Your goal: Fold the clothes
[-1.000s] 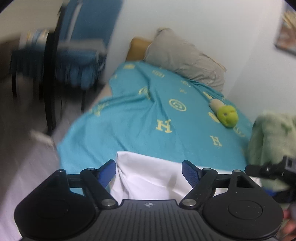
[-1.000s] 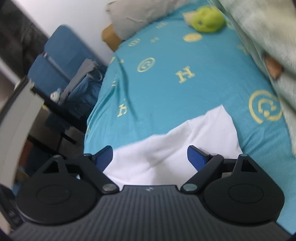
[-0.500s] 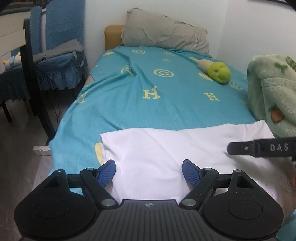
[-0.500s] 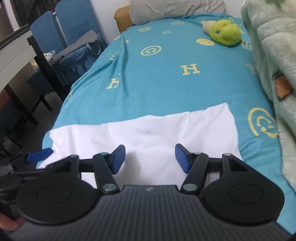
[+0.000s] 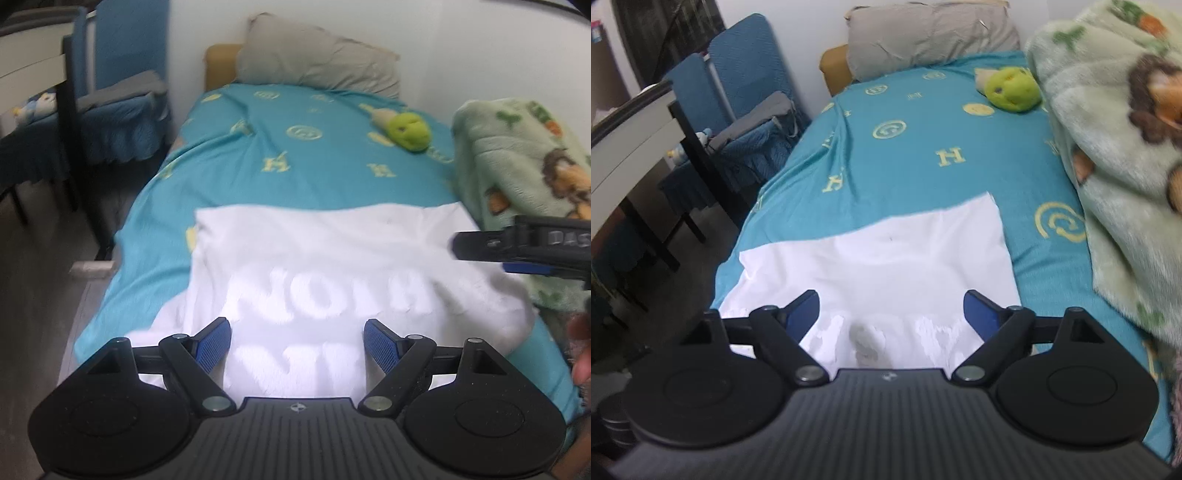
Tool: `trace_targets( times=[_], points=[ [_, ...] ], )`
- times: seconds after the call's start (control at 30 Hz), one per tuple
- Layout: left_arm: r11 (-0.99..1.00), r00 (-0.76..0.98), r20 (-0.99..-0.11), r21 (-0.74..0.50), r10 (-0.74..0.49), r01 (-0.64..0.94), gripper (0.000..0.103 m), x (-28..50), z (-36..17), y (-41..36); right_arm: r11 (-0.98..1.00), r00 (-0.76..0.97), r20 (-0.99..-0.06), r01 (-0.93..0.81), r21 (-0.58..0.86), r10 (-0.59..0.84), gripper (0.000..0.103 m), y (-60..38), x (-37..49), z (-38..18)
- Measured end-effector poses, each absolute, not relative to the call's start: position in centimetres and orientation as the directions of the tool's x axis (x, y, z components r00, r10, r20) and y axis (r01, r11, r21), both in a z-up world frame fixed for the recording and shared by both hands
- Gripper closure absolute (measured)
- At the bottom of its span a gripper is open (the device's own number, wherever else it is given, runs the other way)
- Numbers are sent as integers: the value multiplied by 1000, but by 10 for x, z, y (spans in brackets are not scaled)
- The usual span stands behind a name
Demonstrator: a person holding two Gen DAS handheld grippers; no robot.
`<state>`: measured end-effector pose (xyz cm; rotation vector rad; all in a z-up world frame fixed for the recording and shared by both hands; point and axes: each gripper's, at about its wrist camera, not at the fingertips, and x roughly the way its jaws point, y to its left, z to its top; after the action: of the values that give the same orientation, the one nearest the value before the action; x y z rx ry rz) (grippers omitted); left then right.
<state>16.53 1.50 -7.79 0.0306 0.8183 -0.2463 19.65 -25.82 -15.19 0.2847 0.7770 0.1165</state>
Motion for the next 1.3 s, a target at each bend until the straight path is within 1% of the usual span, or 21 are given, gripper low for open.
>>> trace_targets(
  times=[0.03,0.23,0.37,0.4,0.47,0.53,0.57,0.7,0.8,0.97,1.03,1.07,1.13,1.3],
  points=[
    [973,654,-731,-55,-193,226,21,165,-81,15,952,697,-684,8,307,215,17,-260,196,-154],
    [975,650,-735,-74,-194,208,19,163,-86,18,961,604,-767,2,276,219,18,-252,201,-183],
    [974,638,-737,-151,-225,170,19,147,-76,27,973,594,-779,-26,229,199,18,-246,195,-187],
    [962,635,-723,-217,-272,166,19,140,-71,33,971,594,-778,-22,237,203,18,-247,195,-187],
    [905,622,-670,-389,-406,171,18,125,-62,48,967,593,-776,-14,254,212,18,-251,194,-187],
    [852,599,-635,-494,-488,170,16,118,-61,58,963,593,-774,-5,271,221,18,-254,193,-187],
    [845,591,-637,-512,-495,156,16,118,-62,60,961,591,-775,1,278,223,18,-255,194,-188],
    [859,493,-738,-510,-461,42,16,131,-83,66,955,587,-777,21,297,228,18,-257,196,-188],
    [834,433,-758,-551,-487,-26,16,136,-99,72,955,587,-776,19,297,230,18,-258,196,-188],
    [800,419,-753,-592,-508,-94,16,142,-110,81,950,585,-777,36,309,231,18,-258,198,-189],
    [780,420,-745,-613,-519,-123,14,144,-115,86,950,585,-777,38,309,230,18,-258,198,-189],
    [768,427,-735,-627,-527,-131,11,145,-116,89,950,585,-778,39,310,230,18,-258,198,-189],
    [743,440,-716,-653,-541,-148,10,146,-117,94,950,586,-778,39,309,229,18,-258,198,-189],
    [689,542,-656,-702,-525,-181,11,142,-114,111,950,586,-777,40,310,229,18,-258,198,-189]
  ],
)
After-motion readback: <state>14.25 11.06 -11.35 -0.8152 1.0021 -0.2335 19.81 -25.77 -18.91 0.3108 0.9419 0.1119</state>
